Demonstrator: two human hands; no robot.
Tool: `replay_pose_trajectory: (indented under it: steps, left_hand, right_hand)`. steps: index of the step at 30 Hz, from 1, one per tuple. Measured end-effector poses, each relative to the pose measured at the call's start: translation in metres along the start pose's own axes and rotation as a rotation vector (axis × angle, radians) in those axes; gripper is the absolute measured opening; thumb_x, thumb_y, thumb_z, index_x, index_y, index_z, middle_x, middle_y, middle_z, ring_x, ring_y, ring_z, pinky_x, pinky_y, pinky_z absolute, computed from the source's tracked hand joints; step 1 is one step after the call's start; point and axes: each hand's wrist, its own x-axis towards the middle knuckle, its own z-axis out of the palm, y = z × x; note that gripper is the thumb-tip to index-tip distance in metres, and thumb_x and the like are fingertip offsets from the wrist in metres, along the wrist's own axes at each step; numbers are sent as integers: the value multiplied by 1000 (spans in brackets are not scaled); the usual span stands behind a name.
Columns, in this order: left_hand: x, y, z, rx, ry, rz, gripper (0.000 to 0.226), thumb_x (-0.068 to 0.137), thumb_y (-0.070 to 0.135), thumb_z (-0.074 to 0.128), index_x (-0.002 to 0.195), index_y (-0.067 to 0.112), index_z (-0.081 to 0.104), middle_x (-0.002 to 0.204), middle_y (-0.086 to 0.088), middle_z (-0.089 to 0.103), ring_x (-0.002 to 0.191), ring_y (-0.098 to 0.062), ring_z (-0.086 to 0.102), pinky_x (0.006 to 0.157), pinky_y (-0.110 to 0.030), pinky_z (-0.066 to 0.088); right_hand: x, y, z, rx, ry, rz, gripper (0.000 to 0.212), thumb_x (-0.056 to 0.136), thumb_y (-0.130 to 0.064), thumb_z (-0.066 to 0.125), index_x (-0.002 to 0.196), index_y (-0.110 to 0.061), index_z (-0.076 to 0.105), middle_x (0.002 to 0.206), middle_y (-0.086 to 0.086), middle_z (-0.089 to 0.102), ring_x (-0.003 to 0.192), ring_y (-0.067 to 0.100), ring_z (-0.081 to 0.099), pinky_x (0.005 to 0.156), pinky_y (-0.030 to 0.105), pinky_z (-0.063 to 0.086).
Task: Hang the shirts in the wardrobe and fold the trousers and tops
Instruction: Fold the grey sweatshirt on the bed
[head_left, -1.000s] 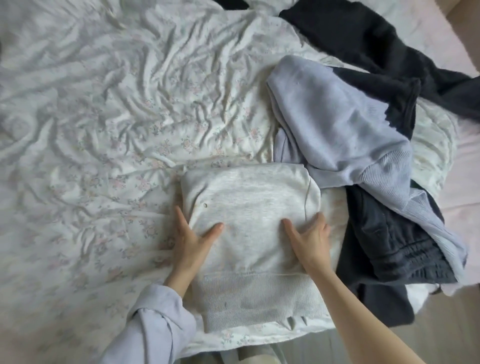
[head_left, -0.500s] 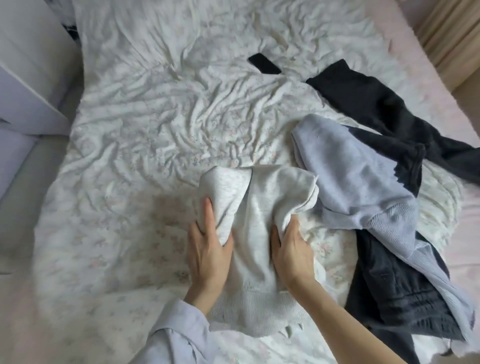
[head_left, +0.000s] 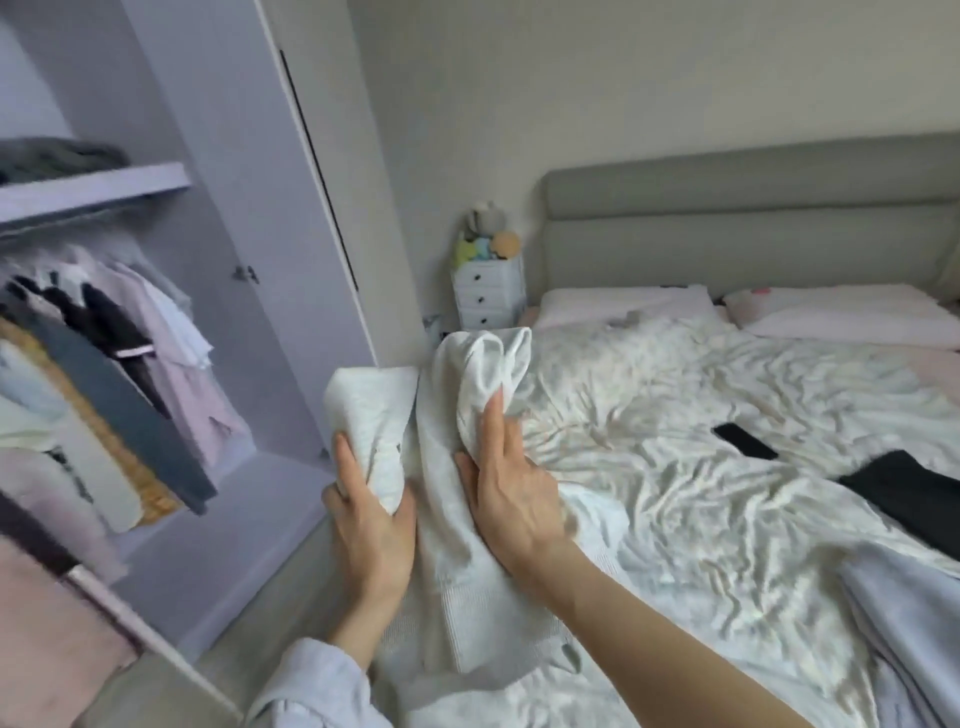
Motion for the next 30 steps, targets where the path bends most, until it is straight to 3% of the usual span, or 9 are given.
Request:
replay_pose_trajectory:
  steps: [3,6,8,13,19,26,30]
  left_hand:
    - [45,-31,-79,36,44,16,82,87,29,61,148,31,6,126,-18,40,105,-38,51,81,-35,39]
    - [93,-72,-174,80,110,79,80,86,29,62,148,28,10,127,-19,41,107,-37,50,78,-33,38]
    - [119,-94,-225,135,148,97,81,86,29,61,148,30,10,128,-18,41,108,-37,50,79,-36,42]
    - [173,-132,-319,185,222,124,82,85,27,62,148,30,9,134,-17,37,117,-35,45,92,-40,42]
    - [227,-151,-365,209,316,159,85,84,31,63,148,34,8,114,-10,43,99,-31,53,77,-35,44]
    - [289,-147,-355,177,350,234,82,85,29,63,148,33,10,122,-10,41,107,-28,50,84,-37,43]
    - [346,-144,-323,135,391,260,79,88,30,60,148,32,8,122,-10,39,107,-25,47,77,-33,42]
  right_hand:
    - [22,-83,30,9,-4,-103,69,101,-34,27,128,-41,-36,136,8,27,84,31,57,60,36,45]
    - [36,-187,64,99,-56,-164,56,100,-35,26,140,-46,-11,132,10,28,80,36,56,62,34,42]
    - [45,-242,83,140,-102,-185,39,99,-32,26,132,-41,7,124,13,33,72,36,55,64,39,47]
    - [69,-347,123,222,-109,-213,29,97,-32,25,125,-36,19,118,10,36,71,34,53,67,41,48]
    - [112,-400,154,203,-45,-246,27,99,-31,23,124,-36,19,124,7,35,60,24,42,62,34,37]
    - [176,-402,177,232,45,-246,28,99,-32,21,125,-38,17,122,7,40,61,25,42,62,33,34]
    - [242,-387,195,198,138,-271,40,99,-32,21,138,-30,13,126,6,40,64,22,39,63,32,33]
